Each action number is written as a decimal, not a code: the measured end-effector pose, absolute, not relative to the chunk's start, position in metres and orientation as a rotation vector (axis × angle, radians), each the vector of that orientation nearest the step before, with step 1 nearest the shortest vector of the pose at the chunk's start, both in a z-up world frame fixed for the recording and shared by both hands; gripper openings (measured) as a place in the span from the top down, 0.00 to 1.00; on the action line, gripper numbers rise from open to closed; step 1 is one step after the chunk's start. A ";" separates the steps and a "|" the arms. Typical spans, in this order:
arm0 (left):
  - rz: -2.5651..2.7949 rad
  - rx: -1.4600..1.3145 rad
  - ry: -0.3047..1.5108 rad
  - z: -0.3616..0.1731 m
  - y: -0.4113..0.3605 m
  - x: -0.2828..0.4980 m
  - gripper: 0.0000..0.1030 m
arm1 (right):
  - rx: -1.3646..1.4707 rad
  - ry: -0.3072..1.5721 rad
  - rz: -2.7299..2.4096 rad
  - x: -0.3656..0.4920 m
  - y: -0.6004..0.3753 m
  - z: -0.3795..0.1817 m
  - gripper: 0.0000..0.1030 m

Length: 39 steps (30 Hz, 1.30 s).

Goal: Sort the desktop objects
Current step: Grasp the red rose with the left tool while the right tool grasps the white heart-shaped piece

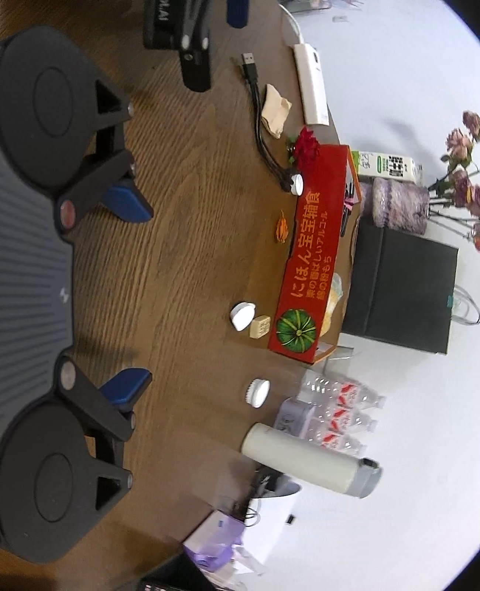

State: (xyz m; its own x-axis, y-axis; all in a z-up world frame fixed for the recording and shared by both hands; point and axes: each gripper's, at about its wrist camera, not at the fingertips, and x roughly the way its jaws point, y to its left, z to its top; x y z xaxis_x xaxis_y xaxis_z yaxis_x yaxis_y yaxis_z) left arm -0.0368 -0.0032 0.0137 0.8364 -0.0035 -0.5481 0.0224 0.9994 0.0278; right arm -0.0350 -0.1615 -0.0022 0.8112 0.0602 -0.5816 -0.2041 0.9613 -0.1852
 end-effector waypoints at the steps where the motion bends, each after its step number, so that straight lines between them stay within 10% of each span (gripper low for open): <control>1: -0.016 0.021 0.577 0.016 -0.002 -0.035 0.03 | -0.253 0.608 0.147 -0.035 -0.161 -0.002 0.17; 15: 0.088 0.069 0.590 0.053 0.024 0.157 0.03 | -0.028 0.612 0.241 0.081 -0.186 0.024 0.36; 19: 0.090 0.027 0.648 0.044 0.037 0.180 0.06 | -0.006 0.674 0.240 0.123 -0.191 0.014 0.55; 22: 0.089 0.030 0.691 0.034 0.041 0.186 0.17 | 0.004 0.691 0.246 0.131 -0.192 0.007 0.59; 24: 0.072 0.013 0.716 0.028 0.045 0.186 0.48 | 0.019 0.711 0.264 0.131 -0.194 0.000 0.72; 26: 0.045 -0.030 0.752 0.022 0.050 0.187 0.59 | 0.017 0.704 0.265 0.127 -0.193 -0.002 0.73; 39: -0.105 -0.078 0.507 0.085 0.025 0.049 0.65 | 0.076 0.524 0.304 0.022 -0.194 0.043 0.73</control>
